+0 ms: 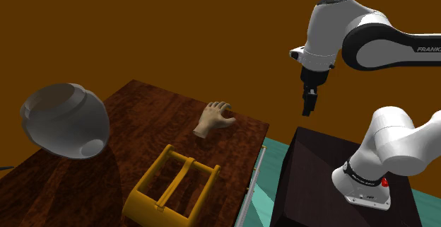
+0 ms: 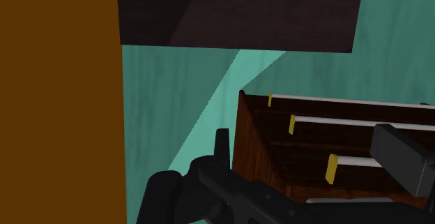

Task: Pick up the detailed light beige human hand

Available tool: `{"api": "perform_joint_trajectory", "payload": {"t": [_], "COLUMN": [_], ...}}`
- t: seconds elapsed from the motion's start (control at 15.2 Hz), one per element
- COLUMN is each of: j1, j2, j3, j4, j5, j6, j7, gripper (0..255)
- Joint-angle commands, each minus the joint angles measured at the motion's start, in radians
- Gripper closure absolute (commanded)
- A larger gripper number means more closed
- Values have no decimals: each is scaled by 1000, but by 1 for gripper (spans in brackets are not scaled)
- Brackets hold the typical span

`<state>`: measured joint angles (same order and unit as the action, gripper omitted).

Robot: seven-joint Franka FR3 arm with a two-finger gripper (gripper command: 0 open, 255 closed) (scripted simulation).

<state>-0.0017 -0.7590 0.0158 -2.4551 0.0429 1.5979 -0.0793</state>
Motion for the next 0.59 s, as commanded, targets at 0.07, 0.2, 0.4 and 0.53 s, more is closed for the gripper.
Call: {"api": "perform_joint_trajectory", "payload": {"t": [0.07,0.2,0.4,0.53], "j1": [3,8,13,16], "j2": [28,85,175,237], "j3": [11,32,62,81], "j4": [8,27,67,99], "j5": [11,31,54,65], "j6": [30,88,170,221], "j7": [17,49,95,126], "gripper": [0,0,0,0]}}
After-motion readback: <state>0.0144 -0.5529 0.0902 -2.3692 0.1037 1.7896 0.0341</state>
